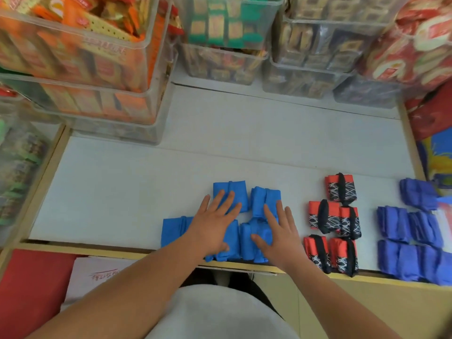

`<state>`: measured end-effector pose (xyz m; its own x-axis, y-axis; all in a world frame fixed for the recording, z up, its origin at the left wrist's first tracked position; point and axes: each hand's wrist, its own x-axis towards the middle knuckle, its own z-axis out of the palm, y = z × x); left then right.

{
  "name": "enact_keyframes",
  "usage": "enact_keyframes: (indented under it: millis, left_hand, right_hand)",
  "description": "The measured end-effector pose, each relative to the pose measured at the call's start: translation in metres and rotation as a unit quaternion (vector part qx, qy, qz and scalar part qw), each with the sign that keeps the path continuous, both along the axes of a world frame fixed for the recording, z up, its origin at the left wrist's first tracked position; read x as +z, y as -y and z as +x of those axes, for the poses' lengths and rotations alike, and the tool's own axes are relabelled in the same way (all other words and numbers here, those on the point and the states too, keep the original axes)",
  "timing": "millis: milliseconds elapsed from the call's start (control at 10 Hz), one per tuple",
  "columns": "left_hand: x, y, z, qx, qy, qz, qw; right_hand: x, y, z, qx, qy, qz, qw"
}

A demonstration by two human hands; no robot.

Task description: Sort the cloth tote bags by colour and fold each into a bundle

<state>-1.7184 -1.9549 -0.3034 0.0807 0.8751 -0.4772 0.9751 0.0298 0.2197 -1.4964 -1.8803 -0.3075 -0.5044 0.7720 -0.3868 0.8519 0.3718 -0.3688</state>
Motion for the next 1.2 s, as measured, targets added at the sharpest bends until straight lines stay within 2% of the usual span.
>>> enact_keyframes:
  millis: [100, 300, 400, 500, 600, 700, 800, 1000, 1100, 1200]
  left_hand:
    - [-0.006, -0.005, -0.004, -0.018, -0.016, -0.024, 0.999]
    - [0.006, 0.004, -0.004, -0.01, -0.011, -0.035, 0.999]
    - [0.02, -0.006, 0.017, 0.013, 0.023, 0.012, 1.0]
    - [0.031, -0.021, 0.057, 0.01, 0.063, 0.056, 0.996]
    - [0.039, -0.04, 0.112, -0.023, 0.129, 0.066, 0.989]
    - [0.044, -0.055, 0.172, -0.014, 0.171, 0.037, 0.984]
    - [0.043, -0.071, 0.225, -0.007, 0.169, 0.039, 0.985]
    - [0.025, -0.094, 0.294, 0.04, 0.14, 0.01, 0.989]
    - [0.026, -0.097, 0.307, 0.066, 0.137, -0.026, 0.988]
    - [0.028, -0.099, 0.309, 0.083, 0.131, -0.05, 0.987]
  right_hand:
    - [-0.004, -0.008, -0.002, 0.076, 0.068, -0.012, 0.995]
    - [-0.004, 0.004, -0.005, 0.068, 0.015, -0.002, 0.998]
    - [0.008, -0.001, 0.012, -0.029, -0.065, -0.042, 0.997]
    - [0.029, -0.012, 0.051, -0.132, -0.104, -0.072, 0.983]
    - [0.053, -0.026, 0.104, -0.213, -0.12, -0.059, 0.968]
    - [0.065, -0.037, 0.163, -0.239, -0.126, -0.039, 0.962]
    - [0.061, -0.052, 0.224, -0.242, -0.122, -0.015, 0.962]
    - [0.037, -0.103, 0.325, -0.178, -0.012, 0.05, 0.983]
    - [0.029, -0.123, 0.354, -0.157, 0.049, -0.017, 0.986]
    - [0.024, -0.128, 0.365, -0.166, 0.061, -0.077, 0.981]
